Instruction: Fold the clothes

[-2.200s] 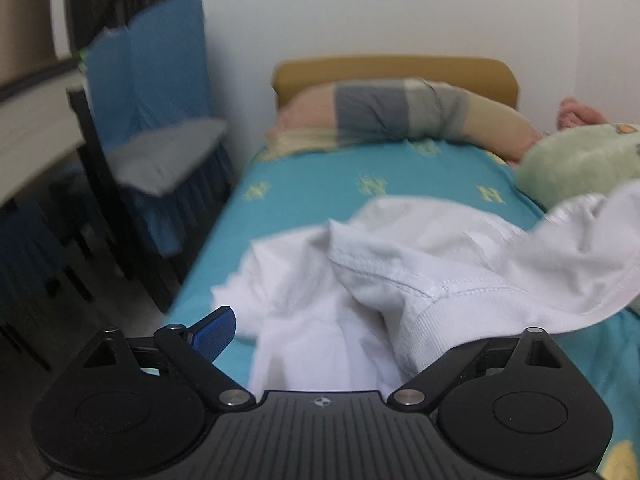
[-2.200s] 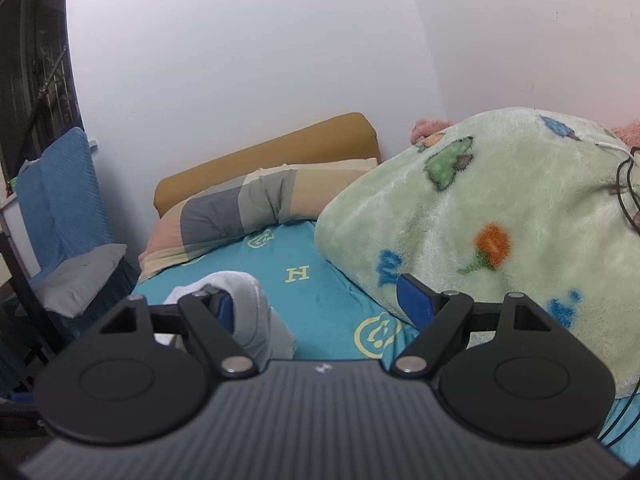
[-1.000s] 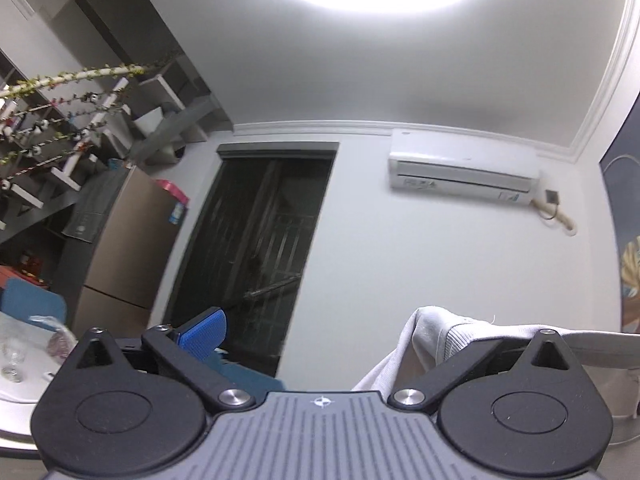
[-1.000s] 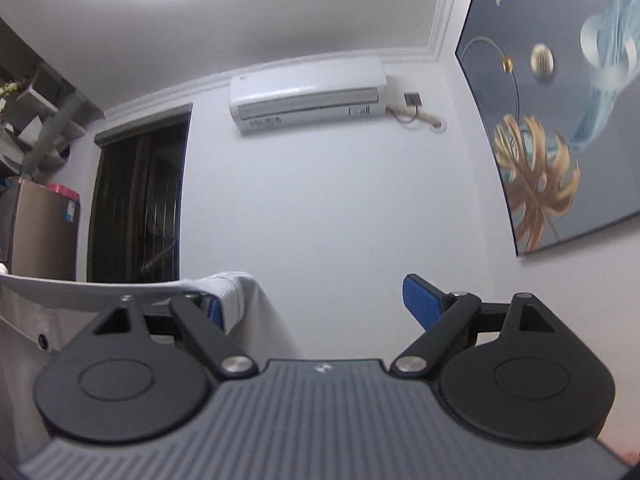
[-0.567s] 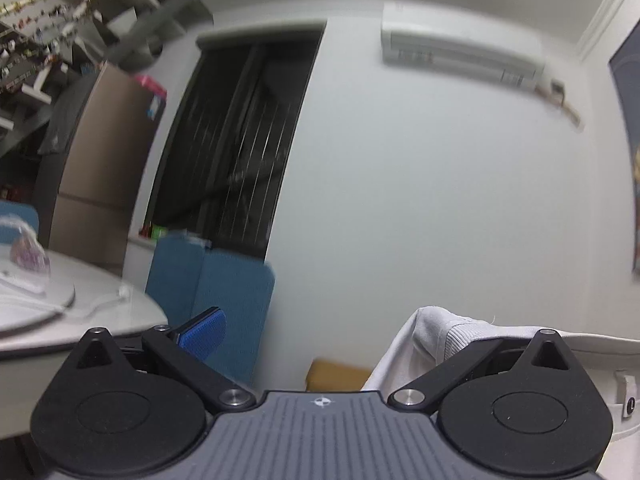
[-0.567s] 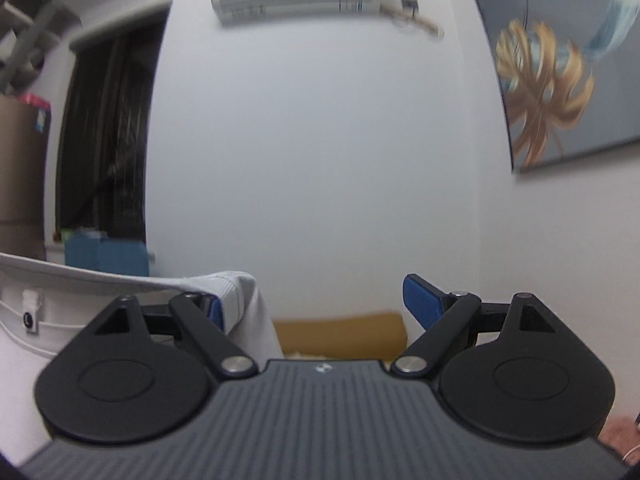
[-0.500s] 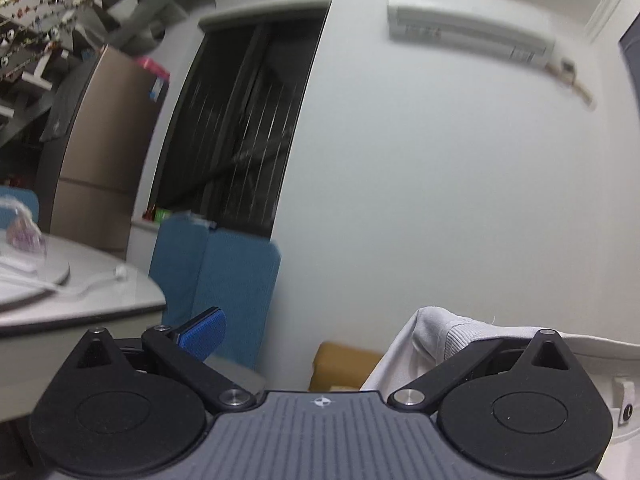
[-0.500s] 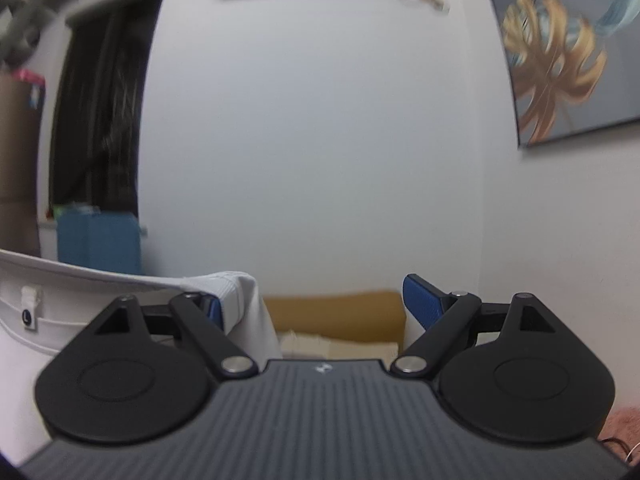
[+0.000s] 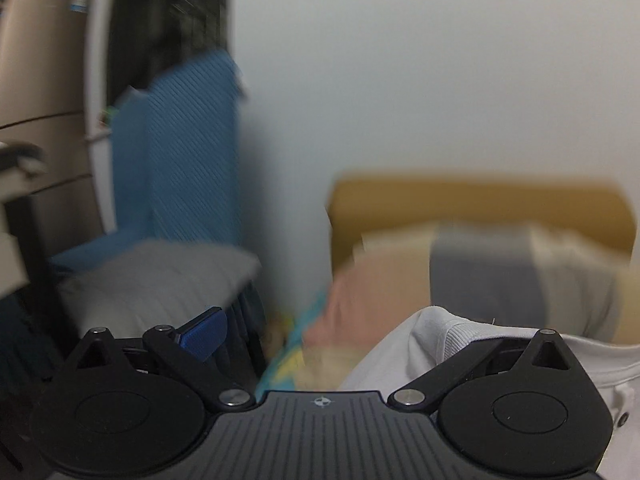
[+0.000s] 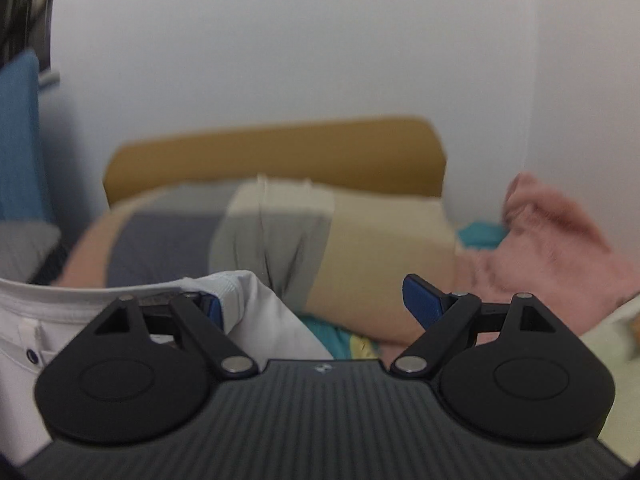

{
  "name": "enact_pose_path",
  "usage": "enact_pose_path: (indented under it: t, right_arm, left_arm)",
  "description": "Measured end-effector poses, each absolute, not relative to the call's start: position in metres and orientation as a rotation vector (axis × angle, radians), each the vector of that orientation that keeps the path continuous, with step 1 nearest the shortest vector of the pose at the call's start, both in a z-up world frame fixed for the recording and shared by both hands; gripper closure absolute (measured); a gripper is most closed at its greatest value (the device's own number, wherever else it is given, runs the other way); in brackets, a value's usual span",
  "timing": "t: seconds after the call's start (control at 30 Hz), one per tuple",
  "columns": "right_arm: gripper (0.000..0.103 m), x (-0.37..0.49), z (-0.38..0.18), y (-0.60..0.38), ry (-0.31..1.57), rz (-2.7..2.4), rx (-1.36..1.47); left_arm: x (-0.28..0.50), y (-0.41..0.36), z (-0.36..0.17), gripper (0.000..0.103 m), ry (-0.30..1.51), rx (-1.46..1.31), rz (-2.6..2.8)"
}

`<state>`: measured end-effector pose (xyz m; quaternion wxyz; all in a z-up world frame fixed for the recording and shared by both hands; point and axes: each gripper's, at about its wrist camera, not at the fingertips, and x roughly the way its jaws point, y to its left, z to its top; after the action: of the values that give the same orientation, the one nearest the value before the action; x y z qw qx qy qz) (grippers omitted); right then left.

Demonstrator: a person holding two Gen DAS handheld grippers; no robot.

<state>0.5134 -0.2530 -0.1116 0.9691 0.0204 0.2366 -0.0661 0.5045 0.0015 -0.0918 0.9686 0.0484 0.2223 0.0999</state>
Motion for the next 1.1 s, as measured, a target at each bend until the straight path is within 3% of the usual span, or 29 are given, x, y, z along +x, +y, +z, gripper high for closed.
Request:
enact_pose_path:
  t: [0.17,0.33,0.43,0.63,1.1]
  right_arm:
    - [0.017,0.562,-0.179,-0.253,0.663,-0.064,0.015]
    - [0.016,0.581,-0.189,-0.244,0.856,0.165,0.083]
    - [0.016,0.579,-0.181,-0.246,0.879,0.243,0.258]
    - [0.016,0.516,-0.138,-0.231,0.72,0.21,0.267]
    - [0.016,0.242,-0.052,-0.239,0.494,0.21,0.305]
  left_arm:
    - [0.563,0.017,-0.155,0.001,0.722,0.13,0.089]
    - [0.598,0.03,-0.171,0.001,0.992,0.069,-0.015]
    - [0.587,0.038,-0.152,0.0,0.949,-0.021,-0.054]
    - [0.517,0.045,-0.102,0.0,0.747,-0.06,-0.038]
    - [0.239,0.103,-0.027,0.0,0.639,-0.385,-0.082]
